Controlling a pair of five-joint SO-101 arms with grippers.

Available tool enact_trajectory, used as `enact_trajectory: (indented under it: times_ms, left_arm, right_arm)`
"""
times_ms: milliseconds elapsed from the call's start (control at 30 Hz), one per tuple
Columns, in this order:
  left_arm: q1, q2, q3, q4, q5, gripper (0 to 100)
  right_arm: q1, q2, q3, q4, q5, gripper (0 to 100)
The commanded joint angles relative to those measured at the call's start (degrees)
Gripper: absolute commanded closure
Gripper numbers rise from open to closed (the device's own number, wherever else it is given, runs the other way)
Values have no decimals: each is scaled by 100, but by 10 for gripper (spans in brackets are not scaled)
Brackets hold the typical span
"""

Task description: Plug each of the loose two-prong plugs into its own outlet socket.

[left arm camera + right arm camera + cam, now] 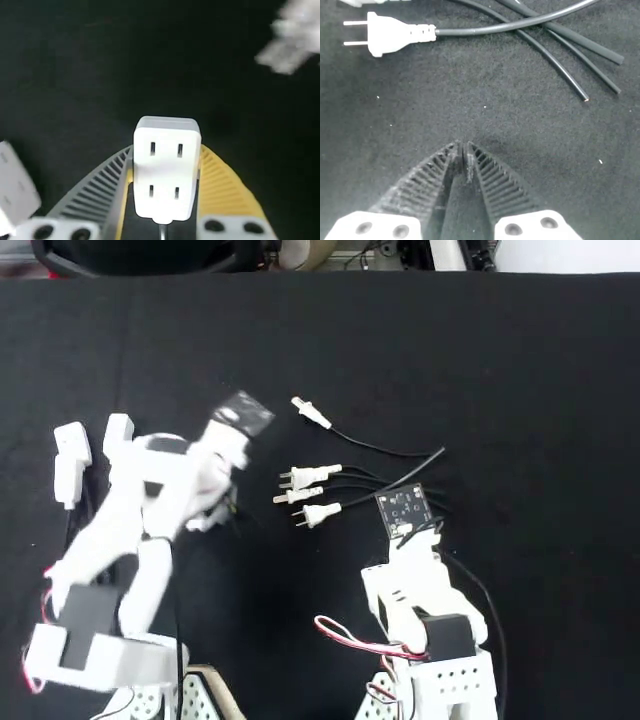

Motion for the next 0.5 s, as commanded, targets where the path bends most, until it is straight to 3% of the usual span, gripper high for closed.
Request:
enact_trajectory:
  times_ms: [0, 233, 467]
  left_arm:
    - [673, -1020, 787, 53, 62, 930]
    - [796, -2295, 1789, 0, 211, 776]
    - [787, -3156, 2404, 44, 387, 756]
  right_arm:
    - [-26, -338, -57, 26, -35, 987]
    - [-26, -338, -57, 26, -35, 987]
    - [-53, -338, -57, -18, -79, 987]
